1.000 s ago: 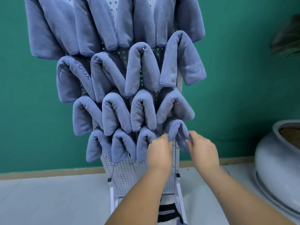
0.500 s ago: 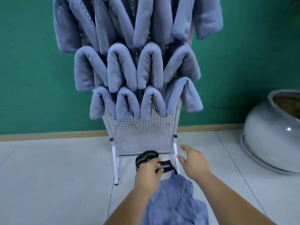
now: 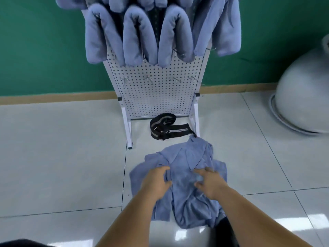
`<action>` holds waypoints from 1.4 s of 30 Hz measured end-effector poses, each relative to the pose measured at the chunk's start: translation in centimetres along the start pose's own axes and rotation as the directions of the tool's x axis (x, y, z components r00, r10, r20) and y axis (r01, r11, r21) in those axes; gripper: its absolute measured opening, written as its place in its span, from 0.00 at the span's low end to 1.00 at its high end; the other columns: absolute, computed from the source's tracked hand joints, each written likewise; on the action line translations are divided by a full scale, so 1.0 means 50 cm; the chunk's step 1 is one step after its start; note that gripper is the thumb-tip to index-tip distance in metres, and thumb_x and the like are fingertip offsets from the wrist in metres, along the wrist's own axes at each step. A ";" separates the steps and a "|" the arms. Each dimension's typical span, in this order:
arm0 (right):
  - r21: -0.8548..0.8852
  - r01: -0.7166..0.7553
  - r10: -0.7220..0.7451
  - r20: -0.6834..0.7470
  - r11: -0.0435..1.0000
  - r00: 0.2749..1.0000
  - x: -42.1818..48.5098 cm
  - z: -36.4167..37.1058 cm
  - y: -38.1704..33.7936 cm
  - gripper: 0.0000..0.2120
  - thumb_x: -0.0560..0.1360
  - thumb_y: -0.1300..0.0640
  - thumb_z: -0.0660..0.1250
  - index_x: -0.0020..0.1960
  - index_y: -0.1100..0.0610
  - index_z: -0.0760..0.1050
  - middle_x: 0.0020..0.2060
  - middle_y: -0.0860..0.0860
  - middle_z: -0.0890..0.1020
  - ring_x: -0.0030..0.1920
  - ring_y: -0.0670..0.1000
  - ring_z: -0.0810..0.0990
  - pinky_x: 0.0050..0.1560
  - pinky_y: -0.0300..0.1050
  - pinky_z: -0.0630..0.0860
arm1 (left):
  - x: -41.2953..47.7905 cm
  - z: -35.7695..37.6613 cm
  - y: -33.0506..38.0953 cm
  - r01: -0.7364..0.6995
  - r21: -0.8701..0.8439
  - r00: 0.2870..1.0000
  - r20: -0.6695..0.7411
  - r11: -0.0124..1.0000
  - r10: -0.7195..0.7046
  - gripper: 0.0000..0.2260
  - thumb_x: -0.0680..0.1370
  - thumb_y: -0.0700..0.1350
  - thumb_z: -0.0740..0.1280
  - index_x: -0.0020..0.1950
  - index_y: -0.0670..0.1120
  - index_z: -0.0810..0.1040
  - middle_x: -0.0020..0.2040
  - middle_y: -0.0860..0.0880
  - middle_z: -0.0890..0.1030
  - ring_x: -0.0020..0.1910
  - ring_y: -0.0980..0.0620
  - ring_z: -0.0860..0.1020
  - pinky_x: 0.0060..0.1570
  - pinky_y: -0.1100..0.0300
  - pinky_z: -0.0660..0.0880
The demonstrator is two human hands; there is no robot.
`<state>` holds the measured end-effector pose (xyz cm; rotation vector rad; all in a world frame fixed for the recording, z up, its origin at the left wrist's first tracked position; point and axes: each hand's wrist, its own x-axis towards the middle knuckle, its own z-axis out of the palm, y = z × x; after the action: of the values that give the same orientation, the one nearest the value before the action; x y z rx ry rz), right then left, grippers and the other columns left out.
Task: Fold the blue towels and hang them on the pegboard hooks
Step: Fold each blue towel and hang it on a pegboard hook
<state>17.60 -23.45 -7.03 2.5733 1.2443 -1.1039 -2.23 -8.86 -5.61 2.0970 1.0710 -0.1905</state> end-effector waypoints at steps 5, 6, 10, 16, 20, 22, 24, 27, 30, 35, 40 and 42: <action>0.070 -0.036 0.037 -0.021 0.997 0.999 0.041 0.040 0.003 0.32 0.79 0.35 0.63 0.81 0.33 0.56 0.84 0.51 0.53 0.83 0.59 0.51 0.78 0.59 0.64 | -0.008 0.047 -0.015 -0.047 -0.063 0.998 -0.046 0.997 0.044 0.13 0.76 0.47 0.73 0.60 0.57 0.79 0.54 0.56 0.83 0.54 0.52 0.81 0.53 0.52 0.80; 0.080 -0.028 0.030 -0.027 0.996 0.999 0.047 0.038 -0.001 0.32 0.80 0.35 0.63 0.80 0.32 0.56 0.84 0.50 0.53 0.83 0.59 0.52 0.78 0.58 0.64 | -0.010 0.048 -0.019 -0.045 -0.080 0.998 -0.051 0.996 0.041 0.14 0.76 0.48 0.72 0.62 0.57 0.79 0.54 0.57 0.83 0.54 0.54 0.81 0.53 0.52 0.80; 0.054 -0.016 0.021 -0.089 0.998 0.996 0.072 0.032 -0.021 0.30 0.80 0.34 0.62 0.80 0.32 0.58 0.85 0.50 0.45 0.84 0.58 0.45 0.82 0.59 0.57 | -0.003 0.061 -0.050 0.003 -0.123 0.999 -0.038 0.992 -0.008 0.15 0.78 0.44 0.71 0.63 0.57 0.79 0.54 0.58 0.82 0.55 0.57 0.80 0.58 0.53 0.80; -0.103 -0.013 0.017 0.039 0.995 0.999 0.106 0.028 -0.042 0.30 0.84 0.40 0.59 0.84 0.43 0.56 0.85 0.46 0.47 0.84 0.57 0.45 0.82 0.57 0.55 | 0.019 0.056 -0.074 0.050 -0.130 0.999 -0.015 0.990 -0.052 0.14 0.79 0.45 0.71 0.64 0.56 0.79 0.55 0.62 0.80 0.57 0.58 0.79 0.61 0.59 0.77; 0.000 -0.049 0.049 -0.109 0.999 0.993 0.100 0.020 -0.036 0.26 0.85 0.54 0.57 0.82 0.51 0.62 0.82 0.45 0.59 0.82 0.54 0.54 0.80 0.54 0.61 | 0.026 0.051 -0.072 0.063 -0.141 0.997 -0.036 0.988 -0.068 0.15 0.79 0.44 0.72 0.66 0.53 0.79 0.55 0.60 0.78 0.60 0.57 0.79 0.62 0.60 0.75; 0.134 -0.017 0.054 -0.284 0.991 0.957 0.086 0.006 -0.036 0.21 0.84 0.54 0.58 0.76 0.49 0.72 0.74 0.46 0.73 0.77 0.52 0.65 0.74 0.51 0.69 | 0.028 0.042 -0.059 0.064 -0.162 0.996 -0.049 0.985 -0.073 0.16 0.80 0.45 0.72 0.67 0.52 0.79 0.57 0.59 0.78 0.61 0.56 0.79 0.63 0.58 0.75; 0.333 0.065 0.091 -0.431 0.941 0.898 0.061 -0.023 -0.047 0.14 0.82 0.53 0.65 0.66 0.47 0.81 0.60 0.47 0.83 0.68 0.49 0.75 0.62 0.46 0.76 | 0.030 0.026 -0.038 0.046 -0.181 0.996 -0.066 0.983 -0.059 0.17 0.80 0.46 0.72 0.69 0.52 0.79 0.60 0.57 0.80 0.62 0.54 0.80 0.64 0.54 0.77; 0.604 0.176 0.196 -0.498 0.777 0.845 0.011 -0.099 -0.081 0.08 0.79 0.49 0.73 0.56 0.49 0.86 0.50 0.42 0.86 0.54 0.45 0.83 0.58 0.42 0.78 | 0.026 -0.008 0.000 -0.009 -0.221 0.994 -0.110 0.975 -0.016 0.16 0.81 0.44 0.71 0.69 0.50 0.80 0.61 0.51 0.82 0.59 0.51 0.82 0.64 0.53 0.78; 0.790 0.289 0.269 -0.488 0.541 0.830 -0.036 -0.180 -0.113 0.07 0.74 0.47 0.80 0.50 0.48 0.89 0.42 0.42 0.89 0.46 0.45 0.87 0.60 0.50 0.83 | 0.009 -0.052 0.034 -0.049 -0.296 0.986 -0.166 0.954 -0.001 0.20 0.81 0.45 0.71 0.73 0.51 0.77 0.64 0.52 0.82 0.59 0.53 0.82 0.65 0.56 0.77; 0.829 0.430 0.219 -0.522 0.358 0.825 -0.124 -0.305 -0.173 0.05 0.71 0.58 0.82 0.45 0.54 0.88 0.40 0.50 0.89 0.38 0.48 0.84 0.55 0.52 0.84 | -0.019 -0.155 0.102 -0.146 -0.365 0.952 -0.306 0.919 0.029 0.18 0.80 0.45 0.72 0.70 0.52 0.79 0.59 0.53 0.83 0.50 0.55 0.82 0.59 0.57 0.79; 0.748 0.529 0.008 -0.580 0.400 0.815 -0.202 -0.419 -0.233 0.06 0.76 0.65 0.76 0.50 0.55 0.86 0.43 0.56 0.88 0.38 0.46 0.81 0.44 0.46 0.80 | -0.038 -0.308 0.218 -0.333 -0.368 0.901 -0.395 0.868 0.179 0.20 0.81 0.46 0.71 0.73 0.54 0.76 0.61 0.54 0.81 0.51 0.54 0.82 0.60 0.54 0.80; 0.695 0.578 -0.086 -0.605 0.427 0.791 -0.233 -0.462 -0.255 0.07 0.77 0.67 0.74 0.52 0.57 0.85 0.41 0.55 0.87 0.34 0.44 0.79 0.39 0.39 0.76 | -0.044 -0.369 0.260 -0.429 -0.282 0.854 -0.434 0.858 0.285 0.22 0.82 0.48 0.70 0.75 0.58 0.74 0.65 0.56 0.79 0.52 0.56 0.82 0.60 0.55 0.79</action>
<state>17.02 -14.30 20.30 3.6647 1.7317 -1.5141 2.41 -2.24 15.59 1.9762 0.8120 0.5898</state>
